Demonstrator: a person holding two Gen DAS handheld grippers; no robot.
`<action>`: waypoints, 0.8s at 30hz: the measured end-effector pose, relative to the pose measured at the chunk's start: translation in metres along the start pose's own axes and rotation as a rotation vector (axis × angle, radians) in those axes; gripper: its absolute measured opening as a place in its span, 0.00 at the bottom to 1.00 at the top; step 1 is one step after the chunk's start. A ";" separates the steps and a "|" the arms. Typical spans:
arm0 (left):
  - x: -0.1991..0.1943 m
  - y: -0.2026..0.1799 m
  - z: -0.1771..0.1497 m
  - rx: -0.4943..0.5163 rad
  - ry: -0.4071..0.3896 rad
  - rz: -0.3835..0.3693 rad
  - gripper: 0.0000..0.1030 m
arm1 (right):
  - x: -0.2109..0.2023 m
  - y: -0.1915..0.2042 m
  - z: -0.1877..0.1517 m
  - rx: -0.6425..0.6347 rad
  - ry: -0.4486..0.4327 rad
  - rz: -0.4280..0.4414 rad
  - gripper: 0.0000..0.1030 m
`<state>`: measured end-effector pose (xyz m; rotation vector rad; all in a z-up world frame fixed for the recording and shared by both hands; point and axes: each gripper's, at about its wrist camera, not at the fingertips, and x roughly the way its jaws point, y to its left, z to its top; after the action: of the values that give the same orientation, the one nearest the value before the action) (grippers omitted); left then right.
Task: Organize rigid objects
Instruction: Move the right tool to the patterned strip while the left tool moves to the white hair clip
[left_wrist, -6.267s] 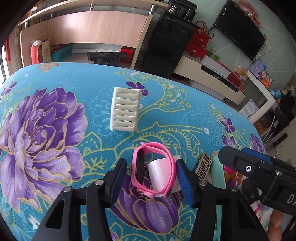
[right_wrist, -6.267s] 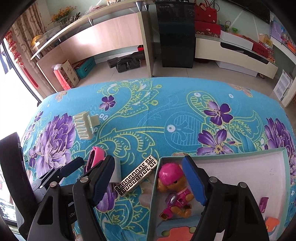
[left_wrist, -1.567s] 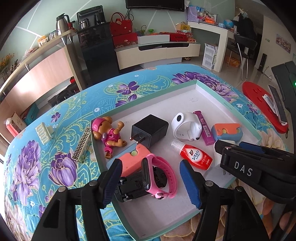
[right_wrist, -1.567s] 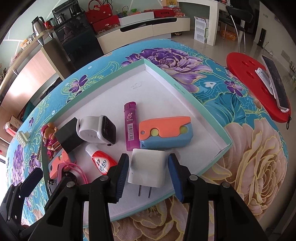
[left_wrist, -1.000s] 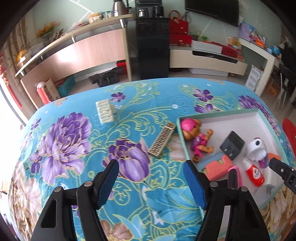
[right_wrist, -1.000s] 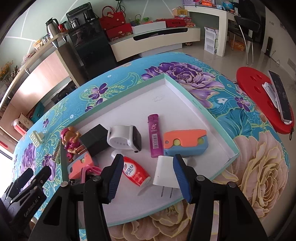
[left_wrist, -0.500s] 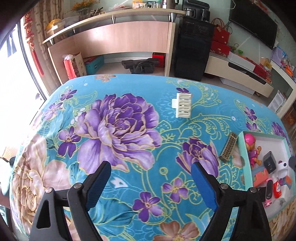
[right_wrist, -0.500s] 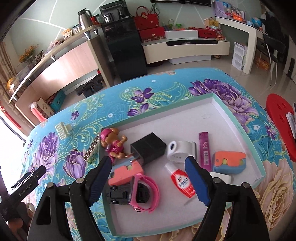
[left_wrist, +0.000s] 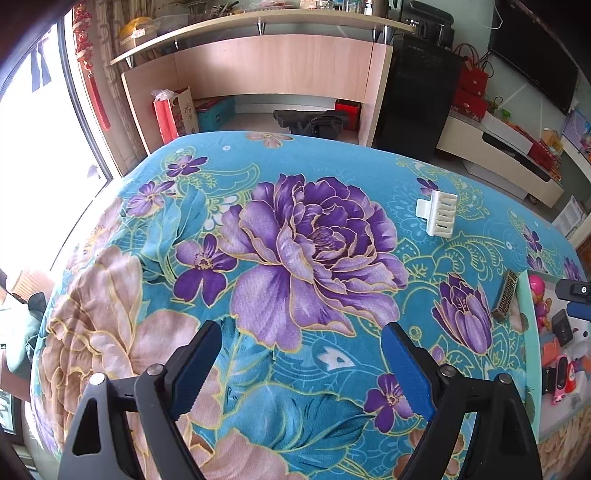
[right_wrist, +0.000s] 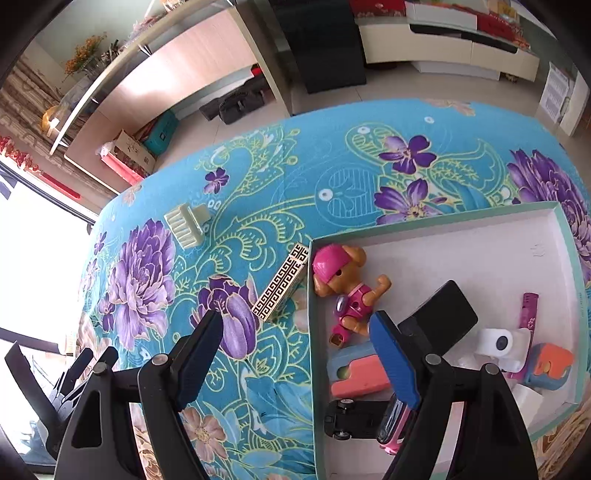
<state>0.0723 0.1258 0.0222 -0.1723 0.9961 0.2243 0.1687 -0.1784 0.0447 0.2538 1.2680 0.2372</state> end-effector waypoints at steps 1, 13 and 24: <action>0.001 0.002 0.001 0.001 0.002 -0.004 0.87 | 0.004 0.003 0.003 -0.013 0.018 -0.014 0.80; 0.016 0.005 0.021 0.027 0.014 -0.045 0.88 | 0.037 0.036 0.024 0.028 0.124 -0.005 0.79; 0.045 -0.025 0.052 0.088 0.098 -0.139 0.88 | 0.072 0.046 0.029 0.030 0.207 -0.038 0.59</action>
<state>0.1450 0.1194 0.0129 -0.1729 1.0843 0.0450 0.2147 -0.1135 0.0022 0.2351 1.4814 0.2164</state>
